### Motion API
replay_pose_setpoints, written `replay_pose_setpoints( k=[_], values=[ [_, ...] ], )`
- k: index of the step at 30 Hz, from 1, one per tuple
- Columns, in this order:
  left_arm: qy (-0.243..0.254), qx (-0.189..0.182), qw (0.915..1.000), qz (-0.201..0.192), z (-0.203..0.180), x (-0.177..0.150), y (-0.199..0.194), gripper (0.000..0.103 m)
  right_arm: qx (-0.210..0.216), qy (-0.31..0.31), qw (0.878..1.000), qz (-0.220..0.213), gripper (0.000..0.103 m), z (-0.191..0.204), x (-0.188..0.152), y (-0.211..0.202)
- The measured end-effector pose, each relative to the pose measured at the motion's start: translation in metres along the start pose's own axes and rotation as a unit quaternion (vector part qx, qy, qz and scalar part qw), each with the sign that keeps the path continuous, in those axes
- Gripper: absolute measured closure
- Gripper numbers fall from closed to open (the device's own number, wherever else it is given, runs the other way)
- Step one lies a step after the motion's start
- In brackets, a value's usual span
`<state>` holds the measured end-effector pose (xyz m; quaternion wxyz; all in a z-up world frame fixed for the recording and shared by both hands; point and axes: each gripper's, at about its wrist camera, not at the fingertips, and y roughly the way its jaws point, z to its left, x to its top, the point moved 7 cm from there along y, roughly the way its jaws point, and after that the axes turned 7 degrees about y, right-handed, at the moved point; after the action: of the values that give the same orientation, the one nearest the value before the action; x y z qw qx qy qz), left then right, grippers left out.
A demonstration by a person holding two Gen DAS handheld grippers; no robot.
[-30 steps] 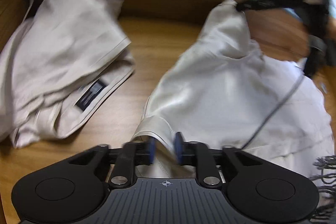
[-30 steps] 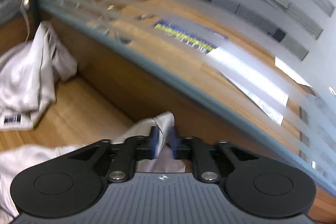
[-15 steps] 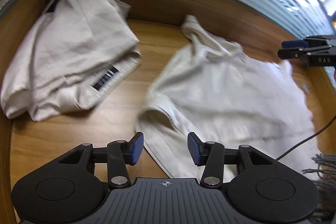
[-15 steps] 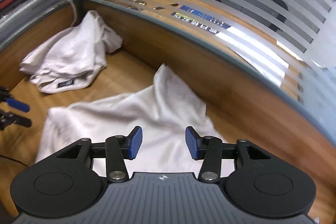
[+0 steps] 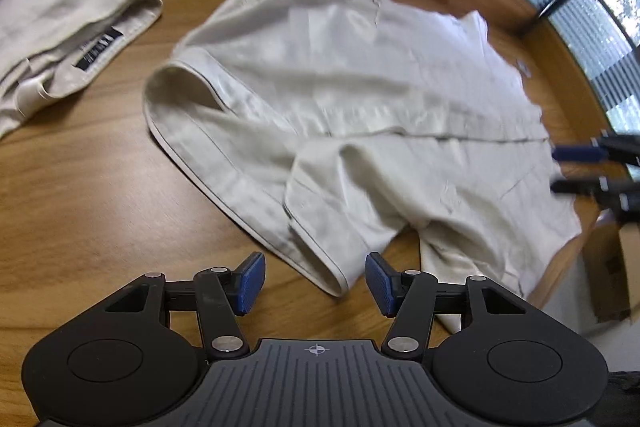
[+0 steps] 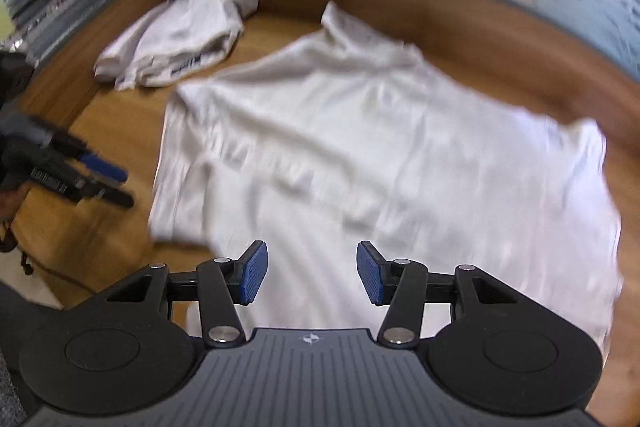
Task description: Fold clothes
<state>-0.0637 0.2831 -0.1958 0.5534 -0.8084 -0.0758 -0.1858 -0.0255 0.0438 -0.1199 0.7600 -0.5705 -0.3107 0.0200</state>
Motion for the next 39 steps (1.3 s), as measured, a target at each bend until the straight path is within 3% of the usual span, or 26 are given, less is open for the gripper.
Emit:
replay_pose_setpoints(
  k=[5,10,17,23,29,33,36,39],
  values=[
    [-0.003,0.014,0.9999,0.005,-0.007,-0.008,0.007,0.044,0.017,0.005,1.0,0.012,0.048,0.024,-0.054,0.001],
    [0.007,0.012,0.9999,0.002,-0.017,-0.009,0.015,0.043,0.009,0.028,0.999,0.017,0.048,0.045,-0.085,0.008],
    [0.06,0.017,0.998,-0.007,-0.025,-0.01,0.028,0.043,-0.06,0.103,0.993,0.003,0.048,0.074,-0.13,0.009],
    [0.146,0.02,0.989,-0.014,-0.038,-0.007,0.04,0.044,-0.096,0.204,0.974,-0.007,0.048,0.093,-0.169,0.011],
    [0.18,0.023,0.9833,-0.013,-0.042,-0.006,0.046,0.049,-0.092,0.339,0.935,-0.052,0.049,0.088,-0.181,0.026],
    [0.194,0.024,0.9807,-0.014,-0.042,-0.007,0.045,0.052,-0.085,0.384,0.916,-0.079,0.051,0.08,-0.172,0.032],
    [0.206,0.03,0.9781,-0.015,-0.042,-0.009,0.045,0.059,-0.088,0.389,0.913,-0.087,0.058,0.076,-0.165,0.042],
    [0.21,0.026,0.9773,-0.012,-0.045,-0.009,0.044,0.083,-0.095,0.388,0.912,-0.095,0.085,0.07,-0.16,0.048]
  ],
)
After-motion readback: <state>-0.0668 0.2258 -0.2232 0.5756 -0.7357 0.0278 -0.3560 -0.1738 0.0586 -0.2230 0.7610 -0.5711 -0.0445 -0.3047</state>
